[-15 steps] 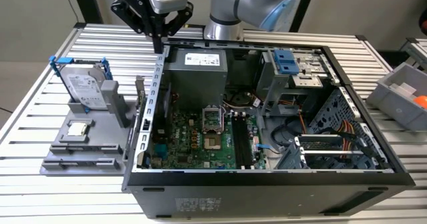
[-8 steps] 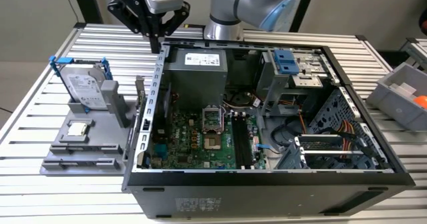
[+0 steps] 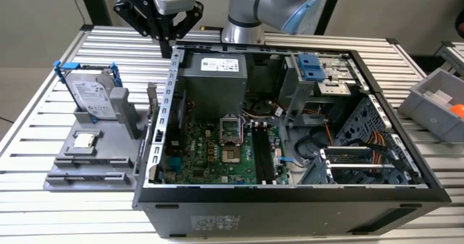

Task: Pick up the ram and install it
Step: 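Reach for the ram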

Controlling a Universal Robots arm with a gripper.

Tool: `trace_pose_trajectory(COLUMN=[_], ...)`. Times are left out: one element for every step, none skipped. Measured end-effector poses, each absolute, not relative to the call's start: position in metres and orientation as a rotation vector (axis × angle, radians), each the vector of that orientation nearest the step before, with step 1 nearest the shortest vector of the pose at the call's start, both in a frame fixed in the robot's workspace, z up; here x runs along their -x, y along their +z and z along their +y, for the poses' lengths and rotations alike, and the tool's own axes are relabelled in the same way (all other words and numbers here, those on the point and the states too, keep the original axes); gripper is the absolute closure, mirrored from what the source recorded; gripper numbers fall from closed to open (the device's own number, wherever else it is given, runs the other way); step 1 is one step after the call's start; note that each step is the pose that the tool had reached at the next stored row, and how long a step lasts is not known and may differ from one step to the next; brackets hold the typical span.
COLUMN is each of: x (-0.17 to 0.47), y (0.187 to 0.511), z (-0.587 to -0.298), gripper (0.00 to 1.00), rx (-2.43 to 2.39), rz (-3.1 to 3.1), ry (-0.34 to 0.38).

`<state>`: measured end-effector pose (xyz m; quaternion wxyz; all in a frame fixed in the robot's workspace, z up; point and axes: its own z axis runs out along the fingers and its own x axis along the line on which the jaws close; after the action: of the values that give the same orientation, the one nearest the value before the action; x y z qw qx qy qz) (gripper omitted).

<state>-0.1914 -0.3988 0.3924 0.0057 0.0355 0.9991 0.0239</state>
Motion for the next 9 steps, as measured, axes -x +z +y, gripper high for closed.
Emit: trace_pose_trajectory(x=[0.1921, 0.1928, 0.1935, 0.1942, 0.1949, 0.1955, 0.1962, 0.1969, 0.1976], y=[0.3924, 0.3924, 0.3924, 0.3924, 0.3924, 0.3924, 0.3924, 0.3924, 0.3924], z=[-0.3988, -0.3988, -0.3988, -0.3988, -0.3988, -0.3988, -0.3988, -0.3988, -0.3988], gripper=[1.00, 1.00, 1.00, 1.00, 1.00, 1.00, 1.00, 1.00, 1.00], rx=[-0.111, -0.111, -0.111, -0.111, -0.111, -0.111, -0.111, -0.111, -0.111], rz=[3.127, 3.127, 3.127, 3.127, 3.128, 3.128, 3.128, 3.128, 3.128], ry=[0.075, 0.075, 0.075, 0.075, 0.075, 0.075, 0.075, 0.075, 0.075])
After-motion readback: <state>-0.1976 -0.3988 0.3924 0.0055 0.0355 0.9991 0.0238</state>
